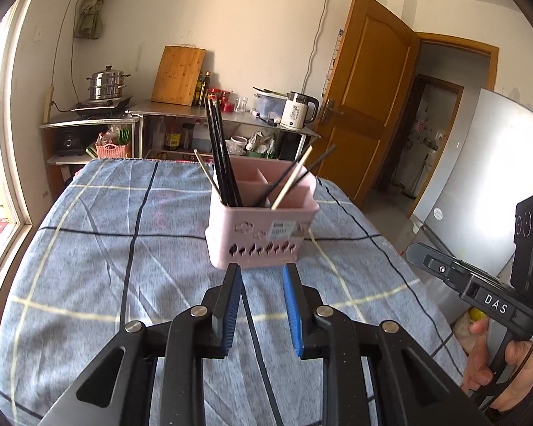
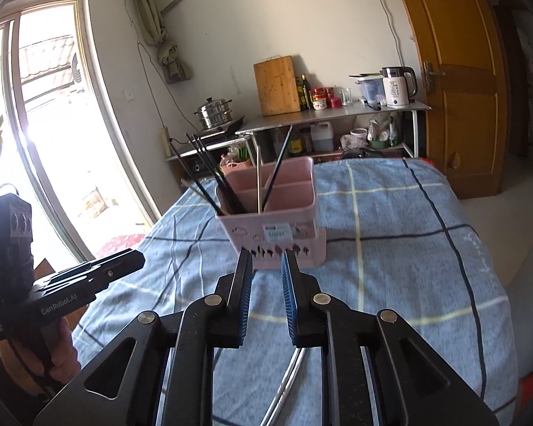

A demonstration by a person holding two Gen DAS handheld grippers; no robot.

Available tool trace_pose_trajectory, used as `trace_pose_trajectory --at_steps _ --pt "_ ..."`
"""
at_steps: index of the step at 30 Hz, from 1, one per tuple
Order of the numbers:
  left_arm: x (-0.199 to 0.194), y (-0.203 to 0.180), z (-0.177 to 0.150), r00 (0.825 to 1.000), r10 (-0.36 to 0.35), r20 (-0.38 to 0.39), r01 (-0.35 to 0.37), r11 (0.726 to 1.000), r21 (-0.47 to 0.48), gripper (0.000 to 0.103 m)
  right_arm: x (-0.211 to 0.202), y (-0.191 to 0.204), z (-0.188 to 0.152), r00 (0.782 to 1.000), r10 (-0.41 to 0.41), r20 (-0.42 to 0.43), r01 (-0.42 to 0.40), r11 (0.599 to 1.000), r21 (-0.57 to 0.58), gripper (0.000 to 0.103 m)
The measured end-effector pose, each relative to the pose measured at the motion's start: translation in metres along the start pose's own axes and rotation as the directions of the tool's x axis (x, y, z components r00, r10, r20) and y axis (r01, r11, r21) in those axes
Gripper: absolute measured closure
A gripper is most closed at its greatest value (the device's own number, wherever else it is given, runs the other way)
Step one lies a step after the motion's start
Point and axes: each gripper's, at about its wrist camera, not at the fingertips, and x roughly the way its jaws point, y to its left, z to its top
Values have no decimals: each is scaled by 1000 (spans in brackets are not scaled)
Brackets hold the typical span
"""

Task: Organize utensils
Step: 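Open both grippers to drop the black chopsticks into the pink basket, then move both open grippers back to the silver metal chopsticks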

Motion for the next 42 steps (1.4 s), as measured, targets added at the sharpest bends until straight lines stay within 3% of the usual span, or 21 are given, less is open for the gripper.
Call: trace_pose_trajectory --at_steps 18,33,42 --pt "7 -7 -62 997 5 -76 -5 1000 0 79 15 -17 -71 988 -66 -143 69 998 13 85" --pt "21 -5 -77 990 1 -141 -3 1000 -11 79 62 -26 -112 949 -83 -303 103 993 51 85" --pt "34 -9 -80 985 -5 -175 3 1000 -11 79 68 -24 -113 943 -96 -319 114 993 40 85"
